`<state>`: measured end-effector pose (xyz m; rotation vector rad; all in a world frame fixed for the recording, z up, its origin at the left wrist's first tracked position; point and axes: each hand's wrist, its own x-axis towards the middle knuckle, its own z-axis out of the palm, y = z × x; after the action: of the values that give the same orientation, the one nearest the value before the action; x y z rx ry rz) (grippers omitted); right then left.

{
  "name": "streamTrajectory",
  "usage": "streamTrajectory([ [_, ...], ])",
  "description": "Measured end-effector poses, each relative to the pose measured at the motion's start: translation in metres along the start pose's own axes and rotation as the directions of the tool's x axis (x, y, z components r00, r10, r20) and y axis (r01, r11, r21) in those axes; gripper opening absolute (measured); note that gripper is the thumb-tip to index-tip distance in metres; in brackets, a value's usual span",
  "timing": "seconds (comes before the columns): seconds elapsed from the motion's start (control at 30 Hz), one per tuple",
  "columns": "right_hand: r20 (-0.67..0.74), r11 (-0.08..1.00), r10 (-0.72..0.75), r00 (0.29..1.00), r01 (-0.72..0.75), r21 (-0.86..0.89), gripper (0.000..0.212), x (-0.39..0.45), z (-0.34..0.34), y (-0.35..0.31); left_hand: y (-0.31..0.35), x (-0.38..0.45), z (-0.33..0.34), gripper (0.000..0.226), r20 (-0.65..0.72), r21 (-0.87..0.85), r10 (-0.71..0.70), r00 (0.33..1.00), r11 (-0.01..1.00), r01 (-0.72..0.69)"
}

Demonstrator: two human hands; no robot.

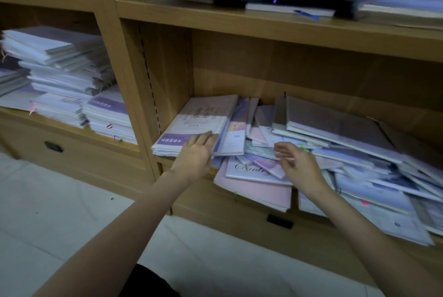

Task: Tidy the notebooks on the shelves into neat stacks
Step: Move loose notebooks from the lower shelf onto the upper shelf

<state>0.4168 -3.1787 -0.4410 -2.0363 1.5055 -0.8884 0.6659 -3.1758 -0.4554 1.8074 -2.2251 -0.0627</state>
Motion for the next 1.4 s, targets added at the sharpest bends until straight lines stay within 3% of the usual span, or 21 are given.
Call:
streamTrajectory([
  [0.2,-0.081,0.95,-0.052,0.995,0.024,-0.312,0.04,-0.014,-0.073,0.036,0.077,0.033,0.018,0.055,-0.15,-0.123,0.128,0.98,0.981,-0.147],
  [0.37,-0.062,0.717,0.143,0.988,-0.146,-0.681,0.065,-0.009,-0.129,0.084,0.138,0.074,0.021,0.058,-0.116,-0.066,0.163,0.98,0.983,-0.171],
  [0.53,0.029,0.605,0.104,0.994,-0.04,-0.796,0.042,0.024,-0.132,0.092,0.155,0.087,0.021,0.057,-0.027,0.002,0.114,0.993,0.993,-0.114],
  [0.63,-0.002,0.56,0.025,1.0,-0.016,-0.829,0.041,0.024,-0.136,0.096,0.151,0.084,0.023,0.06,-0.039,-0.092,0.104,0.994,0.99,-0.107],
  [0.73,-0.132,0.695,-0.083,0.988,-0.038,-0.718,0.028,0.023,-0.161,0.102,0.147,0.079,0.027,0.06,-0.109,-0.228,-0.016,0.994,0.974,-0.009],
  [0.83,-0.271,0.864,-0.237,0.933,0.075,-0.498,0.02,0.0,-0.191,0.11,0.15,0.075,0.032,0.056,-0.128,-0.23,-0.02,0.992,0.973,-0.01],
  [0.97,-0.364,0.81,-0.251,0.897,-0.011,-0.586,0.02,-0.052,-0.181,0.146,0.151,0.079,0.025,0.073,-0.105,-0.221,0.032,0.994,0.974,-0.055],
  [1.03,-0.49,0.864,-0.14,0.86,-0.136,-0.485,0.02,-0.069,-0.159,0.151,0.158,0.076,0.023,0.077,-0.092,-0.148,0.126,0.988,0.979,-0.139],
  [1.1,-0.609,0.957,0.175,0.774,-0.278,-0.078,0.024,-0.071,-0.14,0.139,0.167,0.074,0.027,0.073,-0.111,-0.022,0.276,0.955,0.96,-0.28],
  [1.17,-0.472,0.848,0.505,0.723,-0.313,0.428,0.026,-0.069,-0.127,0.126,0.172,0.08,0.027,0.058,-0.155,-0.016,0.265,0.952,0.962,-0.271],
  [1.2,-0.39,0.757,0.574,0.72,-0.285,0.588,0.025,-0.069,-0.125,0.122,0.173,0.084,0.025,0.054,-0.165,-0.025,0.228,0.96,0.972,-0.235],
  [1.27,-0.356,0.721,0.583,0.731,-0.263,0.641,0.024,-0.07,-0.13,0.117,0.172,0.088,0.016,0.052,-0.232,-0.021,0.209,0.95,0.975,-0.22],
  [1.4,-0.344,0.847,0.458,0.82,-0.285,0.449,0.024,-0.065,-0.15,0.11,0.151,0.075,0.01,0.04,-0.404,0.198,0.383,0.831,0.923,-0.329],
])
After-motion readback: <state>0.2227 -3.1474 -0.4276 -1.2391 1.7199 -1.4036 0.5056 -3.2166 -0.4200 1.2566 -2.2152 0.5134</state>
